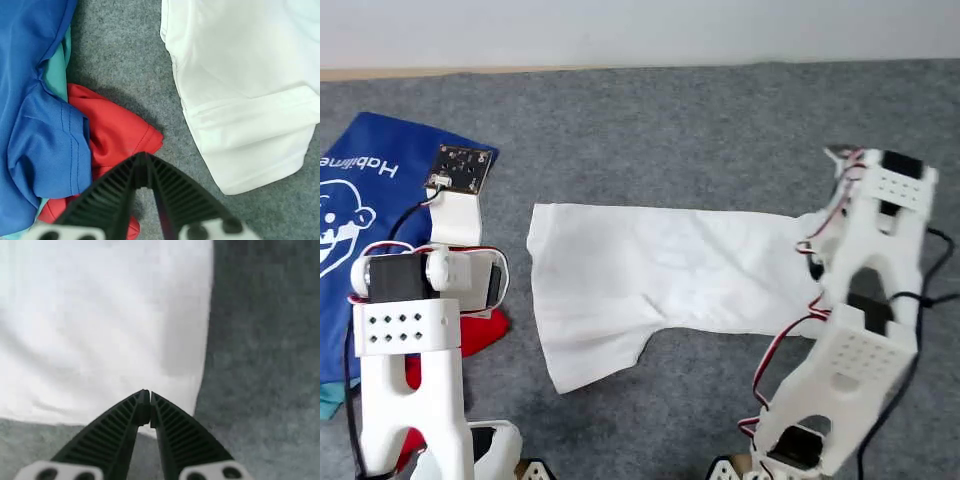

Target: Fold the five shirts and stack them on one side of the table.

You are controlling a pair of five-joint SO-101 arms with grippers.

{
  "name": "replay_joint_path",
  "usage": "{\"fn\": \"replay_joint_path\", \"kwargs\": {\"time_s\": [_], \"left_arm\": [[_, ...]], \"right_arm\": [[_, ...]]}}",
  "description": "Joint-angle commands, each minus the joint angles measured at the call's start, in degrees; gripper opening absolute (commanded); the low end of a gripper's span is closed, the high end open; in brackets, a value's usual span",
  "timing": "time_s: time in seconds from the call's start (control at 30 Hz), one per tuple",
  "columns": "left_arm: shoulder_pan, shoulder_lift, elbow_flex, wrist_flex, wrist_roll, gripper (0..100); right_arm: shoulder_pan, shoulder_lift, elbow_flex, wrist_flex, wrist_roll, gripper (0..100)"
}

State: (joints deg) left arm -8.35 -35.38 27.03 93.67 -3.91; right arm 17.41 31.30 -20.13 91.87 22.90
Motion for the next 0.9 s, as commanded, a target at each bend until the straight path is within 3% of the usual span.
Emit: {"fn": "replay_joint_path", "kwargs": {"time_s": [0.0,0.13,0.5,0.87], "left_arm": [[-0.26,-1.76,-1.27,0.7,0.53,0],[-0.26,-1.76,-1.27,2.2,0.53,0],[-0.26,-1.76,-1.27,3.34,0.53,0],[-0.26,-1.76,-1.19,3.34,0.53,0]], "right_arm": [[-3.82,-1.98,-2.73,-5.32,-0.53,0.9],[-4.7,0.92,-2.73,-12.88,-3.78,0.9],[-9.19,7.08,-2.9,-28.44,-4.04,0.9],[-9.01,-1.1,-7.74,-11.03,-3.87,0.9]]}}
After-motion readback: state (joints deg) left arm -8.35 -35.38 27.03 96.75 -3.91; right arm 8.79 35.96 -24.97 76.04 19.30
